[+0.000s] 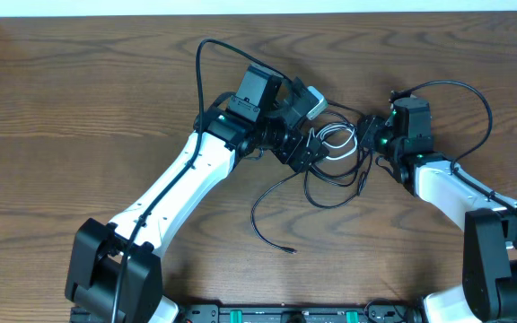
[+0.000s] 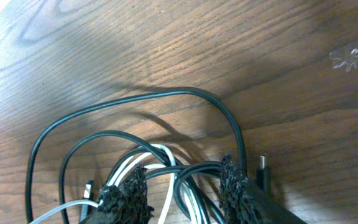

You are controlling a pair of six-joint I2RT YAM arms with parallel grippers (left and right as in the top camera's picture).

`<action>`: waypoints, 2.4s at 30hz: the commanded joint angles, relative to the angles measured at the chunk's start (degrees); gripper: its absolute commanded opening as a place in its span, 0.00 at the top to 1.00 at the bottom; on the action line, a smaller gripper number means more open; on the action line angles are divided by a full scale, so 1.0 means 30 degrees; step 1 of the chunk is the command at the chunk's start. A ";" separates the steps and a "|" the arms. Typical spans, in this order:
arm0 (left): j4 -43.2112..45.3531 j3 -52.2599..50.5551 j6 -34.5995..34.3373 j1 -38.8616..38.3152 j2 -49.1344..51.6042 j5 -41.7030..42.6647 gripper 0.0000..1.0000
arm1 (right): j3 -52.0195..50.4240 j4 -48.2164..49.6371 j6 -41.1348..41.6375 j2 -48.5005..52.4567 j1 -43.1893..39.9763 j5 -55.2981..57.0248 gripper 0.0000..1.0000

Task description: Untangle cables

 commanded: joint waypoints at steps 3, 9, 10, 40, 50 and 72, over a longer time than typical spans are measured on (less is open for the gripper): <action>-0.0044 0.0066 0.0131 0.0080 0.0051 -0.0109 0.02 | 0.0051 -0.0066 0.0430 0.0211 0.0051 -0.0750 0.66; -0.0044 0.0066 0.0131 0.0080 0.0051 -0.0109 0.02 | 0.0051 -0.0073 0.0758 0.0612 0.0466 -0.0750 0.66; -0.0044 0.0066 0.0131 0.0073 0.0051 -0.0109 0.02 | 0.0051 -0.0066 0.0765 0.0714 0.0495 -0.0758 0.66; -0.0051 0.0066 0.0138 0.0080 0.0051 -0.0255 0.02 | 0.0058 0.2106 0.1348 0.2470 0.0495 -0.1093 0.84; -0.0058 0.0066 0.0138 0.0080 0.0051 -0.0255 0.02 | 0.0058 0.2375 0.1384 0.2470 0.0488 -0.1093 0.99; -0.0262 0.0066 0.0131 0.0080 0.0051 -0.0255 0.02 | 0.0058 0.9267 -0.1268 0.1763 -0.0546 -2.2615 0.99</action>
